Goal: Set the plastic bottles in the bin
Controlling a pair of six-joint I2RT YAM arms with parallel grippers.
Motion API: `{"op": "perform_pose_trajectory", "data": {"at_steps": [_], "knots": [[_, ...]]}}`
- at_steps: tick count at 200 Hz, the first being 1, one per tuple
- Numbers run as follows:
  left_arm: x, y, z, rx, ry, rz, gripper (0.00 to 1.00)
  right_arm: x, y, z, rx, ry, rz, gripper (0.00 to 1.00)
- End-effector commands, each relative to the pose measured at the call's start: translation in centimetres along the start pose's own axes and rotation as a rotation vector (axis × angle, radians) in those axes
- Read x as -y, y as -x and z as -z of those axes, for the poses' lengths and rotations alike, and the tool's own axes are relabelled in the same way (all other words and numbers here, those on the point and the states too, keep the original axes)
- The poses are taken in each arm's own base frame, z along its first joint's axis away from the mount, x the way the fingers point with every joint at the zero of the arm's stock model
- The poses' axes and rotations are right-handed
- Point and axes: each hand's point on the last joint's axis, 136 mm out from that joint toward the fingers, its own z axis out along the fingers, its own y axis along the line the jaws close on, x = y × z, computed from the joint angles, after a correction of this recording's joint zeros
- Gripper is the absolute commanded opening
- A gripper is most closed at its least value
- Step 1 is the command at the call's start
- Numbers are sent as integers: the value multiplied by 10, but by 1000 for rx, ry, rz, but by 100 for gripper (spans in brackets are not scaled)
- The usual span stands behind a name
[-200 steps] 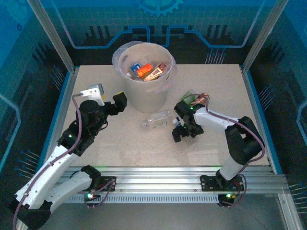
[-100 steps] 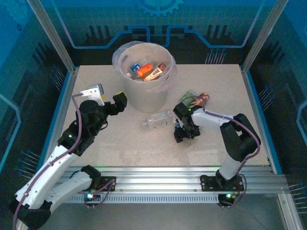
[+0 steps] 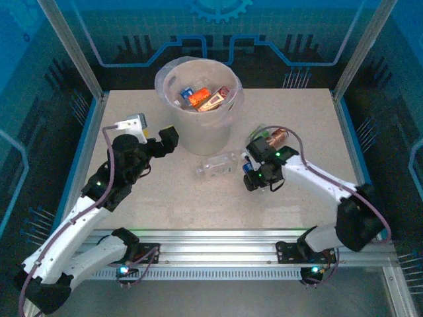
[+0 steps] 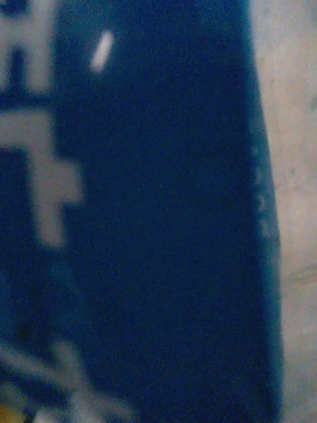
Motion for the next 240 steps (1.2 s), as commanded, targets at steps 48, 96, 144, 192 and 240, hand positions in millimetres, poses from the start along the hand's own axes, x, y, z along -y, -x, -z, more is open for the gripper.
{"op": "perform_pose_trajectory", "data": {"at_steps": [48,96,144,192,240], "knots": [[86,8,7,-85,-424,38,99,-30,57,129,518,212,50,46],[151,0,13,-194,-738,46,99,-63,76,186,737,427,112,47],[211,-4,16,-251,-922,0,99,-77,81,203,784,509,146,46],[232,-12,-7,-314,-924,-19,91,-83,81,207,786,532,165,46],[245,-21,-22,-357,-930,-34,77,-84,80,210,795,535,170,45]]}}
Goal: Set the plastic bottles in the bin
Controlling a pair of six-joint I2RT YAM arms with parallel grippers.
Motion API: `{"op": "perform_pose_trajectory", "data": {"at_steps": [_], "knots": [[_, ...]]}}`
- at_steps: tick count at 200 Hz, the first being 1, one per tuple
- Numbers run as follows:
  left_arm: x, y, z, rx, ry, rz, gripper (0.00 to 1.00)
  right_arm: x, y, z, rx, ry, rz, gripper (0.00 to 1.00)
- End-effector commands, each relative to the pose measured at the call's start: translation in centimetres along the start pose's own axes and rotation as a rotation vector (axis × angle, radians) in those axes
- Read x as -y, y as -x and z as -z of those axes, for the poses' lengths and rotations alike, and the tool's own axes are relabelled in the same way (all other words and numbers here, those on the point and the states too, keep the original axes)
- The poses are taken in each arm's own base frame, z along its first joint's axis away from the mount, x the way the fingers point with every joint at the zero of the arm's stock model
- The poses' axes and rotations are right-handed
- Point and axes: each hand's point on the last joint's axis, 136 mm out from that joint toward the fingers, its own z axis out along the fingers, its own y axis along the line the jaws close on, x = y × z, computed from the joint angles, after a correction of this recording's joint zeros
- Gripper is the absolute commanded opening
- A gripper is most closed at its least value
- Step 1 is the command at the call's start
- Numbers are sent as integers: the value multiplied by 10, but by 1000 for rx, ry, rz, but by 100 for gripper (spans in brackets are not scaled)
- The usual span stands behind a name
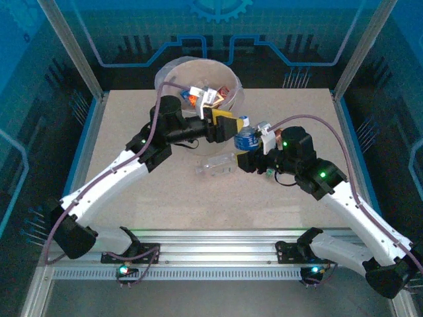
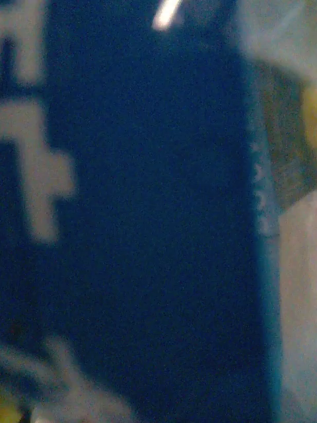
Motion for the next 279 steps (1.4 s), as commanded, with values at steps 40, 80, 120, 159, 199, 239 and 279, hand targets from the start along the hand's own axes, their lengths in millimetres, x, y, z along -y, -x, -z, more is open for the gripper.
{"op": "perform_pose_trajectory", "data": {"at_steps": [40,80,120,159,199,239,279], "knots": [[6,-2,-16,-51,-38,-20,64,-19,19,9,59,54,33,44],[9,-6,-18,-55,-64,-6,55,-20,20,9,64,57,37,44],[12,-12,-21,-72,-89,9,47,-21,22,10,74,59,38,44],[12,-15,-20,-72,-97,18,28,-22,22,11,79,59,38,45],[15,-9,-14,-44,-86,-18,6,-18,22,14,76,30,38,58],[14,18,1,12,23,-137,0,-11,26,28,84,-39,33,100],[8,71,30,112,148,-243,0,-14,37,54,141,-67,30,100]]}}
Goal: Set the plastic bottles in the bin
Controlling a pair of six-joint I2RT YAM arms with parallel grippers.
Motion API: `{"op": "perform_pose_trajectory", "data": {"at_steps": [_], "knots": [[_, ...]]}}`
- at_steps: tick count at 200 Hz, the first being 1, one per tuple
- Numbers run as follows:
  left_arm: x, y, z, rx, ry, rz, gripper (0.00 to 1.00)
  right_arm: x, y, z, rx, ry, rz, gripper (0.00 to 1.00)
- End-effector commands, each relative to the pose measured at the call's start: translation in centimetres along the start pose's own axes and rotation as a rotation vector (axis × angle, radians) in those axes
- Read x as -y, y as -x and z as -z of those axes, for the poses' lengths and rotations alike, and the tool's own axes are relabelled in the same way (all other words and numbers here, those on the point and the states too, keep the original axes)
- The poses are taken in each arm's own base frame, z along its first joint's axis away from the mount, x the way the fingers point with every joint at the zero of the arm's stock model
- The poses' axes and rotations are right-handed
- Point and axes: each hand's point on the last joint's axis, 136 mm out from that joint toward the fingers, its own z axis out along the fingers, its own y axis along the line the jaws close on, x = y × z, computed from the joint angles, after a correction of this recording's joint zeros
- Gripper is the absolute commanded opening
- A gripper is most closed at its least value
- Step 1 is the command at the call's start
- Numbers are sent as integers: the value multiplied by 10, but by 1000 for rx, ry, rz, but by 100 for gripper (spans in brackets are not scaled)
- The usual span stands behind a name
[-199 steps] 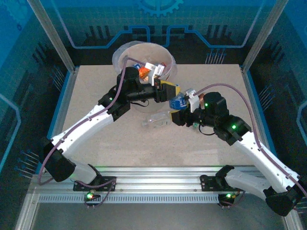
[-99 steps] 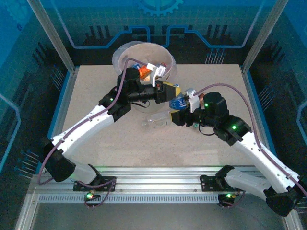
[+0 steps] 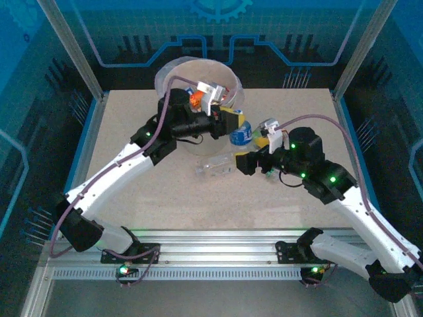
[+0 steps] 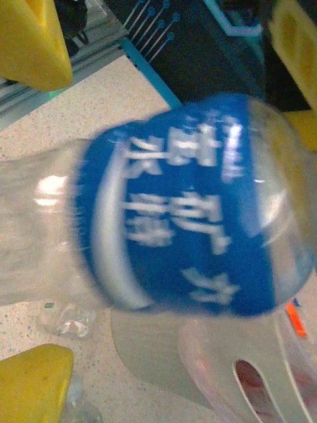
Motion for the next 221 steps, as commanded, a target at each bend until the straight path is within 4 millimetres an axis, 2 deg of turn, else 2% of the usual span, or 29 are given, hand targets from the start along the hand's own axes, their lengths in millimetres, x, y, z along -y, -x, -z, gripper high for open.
{"op": "perform_pose_trajectory", "data": {"at_steps": [1,30,61,87,104,131,161,221], "knots": [[6,56,39,133,86,-132,0,-5,15,24,57,-19,4,100],[-8,107,69,246,178,-202,0,-1,20,37,83,-60,3,100],[-37,160,99,347,338,-294,0,14,16,38,79,-146,-27,100],[-58,188,106,359,483,-422,0,26,13,36,76,-205,-54,100],[-78,197,103,328,566,-473,0,36,12,35,66,-264,-75,100],[-115,194,93,242,669,-516,0,55,8,33,35,-369,-116,100],[-154,179,76,139,740,-573,0,67,2,29,-5,-429,-148,100],[-223,126,44,-107,808,-594,0,84,-9,28,-30,-483,-216,100]]}}
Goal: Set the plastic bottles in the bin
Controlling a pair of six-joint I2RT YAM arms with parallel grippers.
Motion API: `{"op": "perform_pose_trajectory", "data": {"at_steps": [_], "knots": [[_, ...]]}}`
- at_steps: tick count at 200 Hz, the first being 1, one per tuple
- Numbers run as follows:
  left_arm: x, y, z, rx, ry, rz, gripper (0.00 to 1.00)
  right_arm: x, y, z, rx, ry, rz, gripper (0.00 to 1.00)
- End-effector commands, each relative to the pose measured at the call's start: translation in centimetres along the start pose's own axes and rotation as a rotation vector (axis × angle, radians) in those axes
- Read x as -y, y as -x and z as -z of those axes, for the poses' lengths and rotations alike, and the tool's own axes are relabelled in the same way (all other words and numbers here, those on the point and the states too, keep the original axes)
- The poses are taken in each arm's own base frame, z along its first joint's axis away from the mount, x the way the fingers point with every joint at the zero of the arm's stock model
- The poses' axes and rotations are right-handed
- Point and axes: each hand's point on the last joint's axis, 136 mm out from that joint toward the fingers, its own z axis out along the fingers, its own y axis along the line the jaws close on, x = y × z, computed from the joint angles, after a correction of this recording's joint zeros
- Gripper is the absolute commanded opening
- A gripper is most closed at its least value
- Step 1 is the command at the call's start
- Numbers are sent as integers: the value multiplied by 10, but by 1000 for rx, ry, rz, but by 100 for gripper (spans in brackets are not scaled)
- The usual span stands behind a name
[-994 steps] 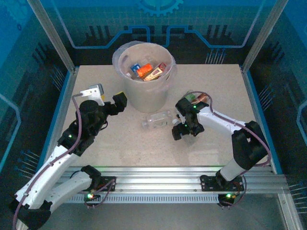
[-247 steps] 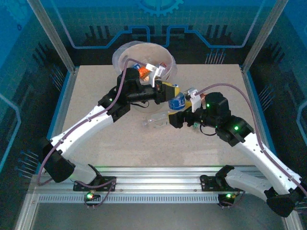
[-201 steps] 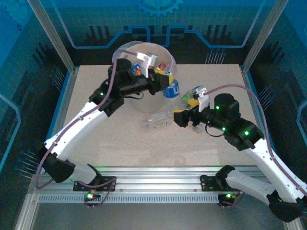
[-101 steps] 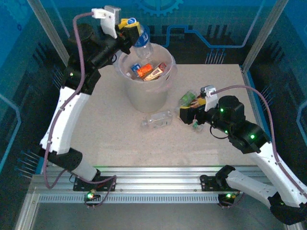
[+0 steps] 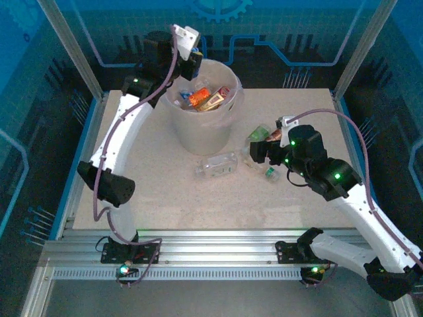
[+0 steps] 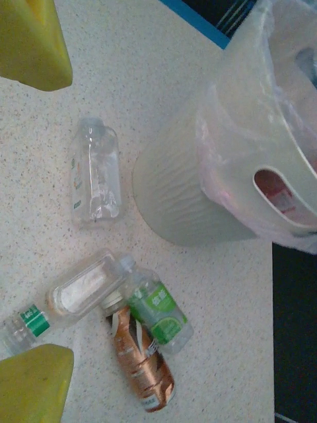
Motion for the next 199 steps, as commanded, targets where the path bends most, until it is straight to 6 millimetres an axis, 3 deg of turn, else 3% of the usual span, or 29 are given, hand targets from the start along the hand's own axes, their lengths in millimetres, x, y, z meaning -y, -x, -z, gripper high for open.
{"op": "perform_pose_trajectory", "data": {"at_steps": [1,51,125,164,187,199], "knots": [[-9,-11,-5,-53,39,-74,0,10,3,4,6,-41,-49,100],[2,-68,-38,-230,17,-134,0,20,-1,2,-3,-65,-85,99],[25,-124,-79,-405,42,-300,1,26,-8,-1,-22,-75,-110,100],[34,-120,-90,-382,49,-297,38,25,-9,-1,-29,-66,-106,100],[34,-103,-87,-335,63,-280,66,25,-9,-1,-32,-61,-103,100],[36,-90,-84,-306,73,-277,75,24,-10,-1,-33,-59,-101,100]]}}
